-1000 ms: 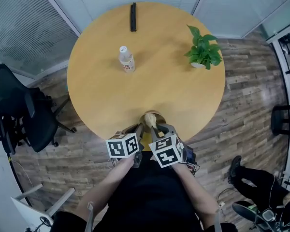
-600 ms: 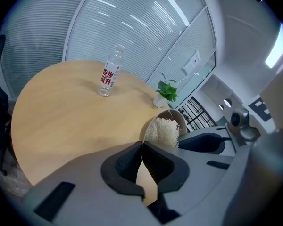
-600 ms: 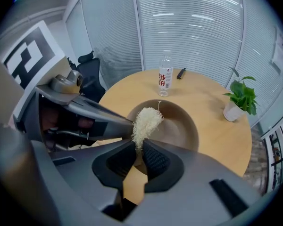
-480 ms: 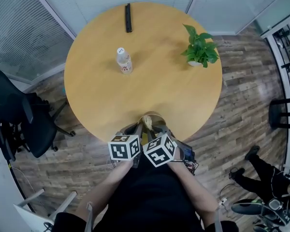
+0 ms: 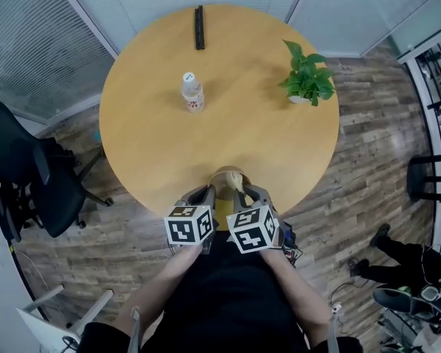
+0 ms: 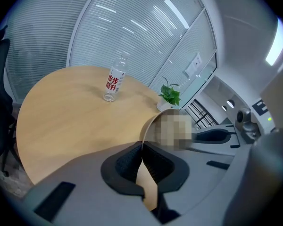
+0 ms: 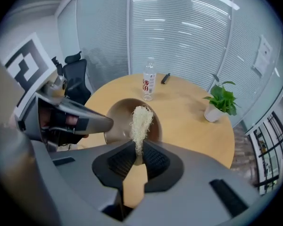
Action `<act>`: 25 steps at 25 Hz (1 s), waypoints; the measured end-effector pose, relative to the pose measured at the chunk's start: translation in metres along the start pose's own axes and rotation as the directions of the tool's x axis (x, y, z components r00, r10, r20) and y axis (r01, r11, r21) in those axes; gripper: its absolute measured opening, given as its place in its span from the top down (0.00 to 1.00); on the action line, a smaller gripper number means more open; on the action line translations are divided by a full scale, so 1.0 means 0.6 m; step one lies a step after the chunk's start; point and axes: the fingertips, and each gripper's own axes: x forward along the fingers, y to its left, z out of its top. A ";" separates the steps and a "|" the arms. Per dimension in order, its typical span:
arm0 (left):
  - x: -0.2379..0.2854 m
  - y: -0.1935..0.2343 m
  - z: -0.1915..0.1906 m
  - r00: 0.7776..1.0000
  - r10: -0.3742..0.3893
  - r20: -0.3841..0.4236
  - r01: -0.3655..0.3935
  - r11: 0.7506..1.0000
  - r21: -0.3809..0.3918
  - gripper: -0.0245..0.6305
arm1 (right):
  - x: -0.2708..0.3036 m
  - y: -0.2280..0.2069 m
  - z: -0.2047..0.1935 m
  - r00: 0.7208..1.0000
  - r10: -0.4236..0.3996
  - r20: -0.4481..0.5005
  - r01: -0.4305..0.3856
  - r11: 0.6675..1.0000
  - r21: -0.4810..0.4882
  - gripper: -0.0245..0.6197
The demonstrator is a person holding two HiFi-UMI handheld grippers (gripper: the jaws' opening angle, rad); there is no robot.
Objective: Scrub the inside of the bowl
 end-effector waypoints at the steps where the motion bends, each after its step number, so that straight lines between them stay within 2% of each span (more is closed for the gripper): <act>1: 0.000 -0.002 0.003 1.000 0.004 0.004 -0.004 1.000 0.015 0.93 | -0.001 -0.001 0.005 1.000 0.002 0.013 -0.002 1.000 0.003 0.89; 6: 0.000 -0.030 0.007 1.000 -0.012 0.009 0.011 0.993 0.114 0.93 | 0.006 0.025 0.013 0.999 0.032 0.021 -0.030 0.996 -0.082 0.89; 9: -0.004 -0.039 0.004 0.999 -0.038 0.014 0.036 0.991 0.125 0.93 | 0.008 0.046 0.011 0.997 0.081 0.016 -0.079 0.994 -0.070 0.89; 12: -0.007 -0.033 0.007 0.999 -0.022 0.025 0.018 0.991 0.136 0.93 | 0.014 0.050 -0.001 0.994 0.105 -0.028 -0.106 0.993 -0.052 0.89; 14: -0.010 -0.025 0.007 1.000 -0.002 0.030 -0.003 0.989 0.146 0.93 | 0.018 0.050 -0.015 0.991 0.123 -0.059 -0.123 0.992 0.000 0.89; 18: -0.014 -0.009 0.005 0.998 0.036 0.042 -0.041 0.990 0.134 0.93 | 0.023 0.038 -0.036 0.984 0.164 -0.074 -0.149 0.973 0.179 0.89; 20: -0.016 -0.004 0.008 0.997 0.055 0.057 -0.062 0.990 0.129 0.93 | 0.021 0.031 -0.041 0.981 0.188 -0.059 -0.163 0.944 0.288 0.89; 22: -0.018 0.000 0.014 0.995 0.073 0.075 -0.082 0.988 0.129 0.93 | 0.016 0.022 -0.040 0.977 0.211 -0.027 -0.182 0.898 0.401 0.89; 24: -0.020 0.004 0.020 0.992 0.085 0.088 -0.096 0.987 0.127 0.93 | 0.011 0.013 -0.038 0.976 0.216 -0.002 -0.190 0.861 0.472 0.89; 25: -0.020 0.005 0.022 0.992 0.086 0.091 -0.098 0.987 0.127 0.93 | 0.010 0.008 -0.038 0.978 0.210 0.004 -0.186 0.854 0.485 0.89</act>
